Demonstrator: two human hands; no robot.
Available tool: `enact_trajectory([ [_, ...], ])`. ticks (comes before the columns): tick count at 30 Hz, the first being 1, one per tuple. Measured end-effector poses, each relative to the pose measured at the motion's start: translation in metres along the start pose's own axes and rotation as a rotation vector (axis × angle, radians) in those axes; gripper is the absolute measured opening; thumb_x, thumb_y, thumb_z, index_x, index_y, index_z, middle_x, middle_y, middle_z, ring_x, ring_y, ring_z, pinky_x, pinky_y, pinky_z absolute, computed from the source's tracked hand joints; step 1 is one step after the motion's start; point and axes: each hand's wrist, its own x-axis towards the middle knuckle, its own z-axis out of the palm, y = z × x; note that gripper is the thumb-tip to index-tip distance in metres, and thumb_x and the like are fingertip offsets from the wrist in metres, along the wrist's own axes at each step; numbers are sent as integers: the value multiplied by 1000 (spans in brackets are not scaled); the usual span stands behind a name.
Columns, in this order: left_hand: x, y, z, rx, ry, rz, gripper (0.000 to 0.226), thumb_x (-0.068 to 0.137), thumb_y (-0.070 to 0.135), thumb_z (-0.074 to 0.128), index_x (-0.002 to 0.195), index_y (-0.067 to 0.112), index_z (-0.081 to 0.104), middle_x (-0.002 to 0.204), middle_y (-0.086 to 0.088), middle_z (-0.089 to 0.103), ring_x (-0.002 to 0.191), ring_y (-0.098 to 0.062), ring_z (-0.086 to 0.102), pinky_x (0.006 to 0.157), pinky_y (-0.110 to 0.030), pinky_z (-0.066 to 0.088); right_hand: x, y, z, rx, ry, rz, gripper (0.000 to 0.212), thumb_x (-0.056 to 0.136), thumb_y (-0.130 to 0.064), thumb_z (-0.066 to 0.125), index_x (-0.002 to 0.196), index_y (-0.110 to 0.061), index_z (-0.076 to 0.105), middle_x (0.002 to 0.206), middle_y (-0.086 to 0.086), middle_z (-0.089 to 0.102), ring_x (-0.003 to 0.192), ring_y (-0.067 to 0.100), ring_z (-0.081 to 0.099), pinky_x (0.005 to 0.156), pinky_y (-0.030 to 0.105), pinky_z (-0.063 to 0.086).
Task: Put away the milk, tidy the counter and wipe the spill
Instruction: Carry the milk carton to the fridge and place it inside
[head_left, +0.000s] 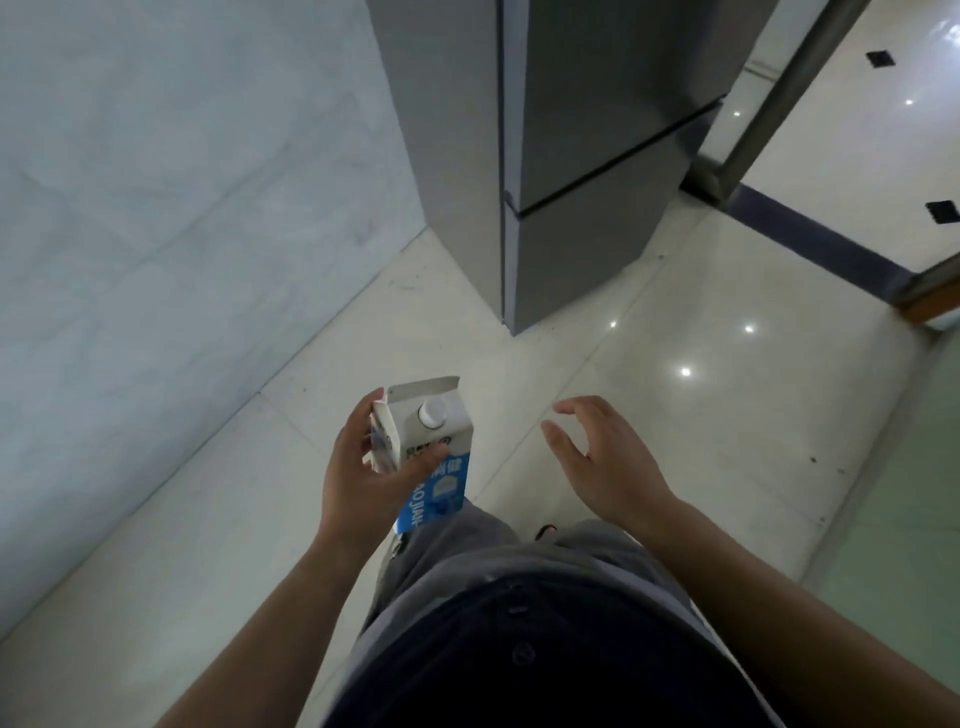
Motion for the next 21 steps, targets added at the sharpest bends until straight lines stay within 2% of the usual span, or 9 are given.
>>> enact_trajectory([
  [3, 53, 15, 0, -45, 18, -13, 63, 63, 31, 81, 117, 36, 50, 106, 19, 59, 99, -2, 56, 73, -26, 51, 49, -13, -2, 4, -9, -7, 43, 93, -45, 41, 126, -19, 47, 131, -2, 49, 118, 12, 45, 96, 26, 38],
  [7, 150, 39, -7, -41, -23, 66, 63, 59, 39, 78, 115, 36, 49, 106, 17, 59, 98, -7, 57, 68, -21, 49, 134, -34, -12, 3, 80, 22, 43, 93, -45, 41, 126, -19, 46, 132, -2, 49, 118, 12, 46, 94, 25, 37],
  [11, 261, 86, -28, 11, -94, 197, 60, 67, 30, 78, 118, 35, 46, 114, 9, 58, 102, -14, 56, 77, -34, 53, 226, -79, -46, 61, 316, 33, 43, 92, -43, 45, 126, -17, 46, 128, 4, 49, 112, 13, 48, 88, 28, 41],
  [13, 311, 120, -44, 23, -135, 292, 54, 70, 26, 77, 111, 40, 45, 109, 16, 57, 102, -13, 55, 81, -39, 53, 267, -112, -71, 106, 469, 20, 44, 92, -40, 48, 128, -14, 44, 127, 7, 49, 109, 12, 47, 84, 25, 40],
  [16, 374, 174, -59, 4, -196, 428, 51, 70, 26, 76, 100, 50, 42, 103, 26, 53, 101, -14, 56, 81, -39, 54, 319, -156, -109, 154, 707, -34, 47, 91, -34, 52, 131, -10, 42, 128, 9, 49, 109, 10, 45, 85, 22, 38],
  [21, 435, 249, -55, -95, -255, 526, 51, 71, 25, 76, 108, 41, 43, 103, 20, 54, 104, -18, 57, 85, -45, 55, 366, -198, -148, 235, 978, -77, 58, 88, -27, 61, 136, -11, 32, 137, 9, 43, 122, 18, 46, 97, 41, 47],
])
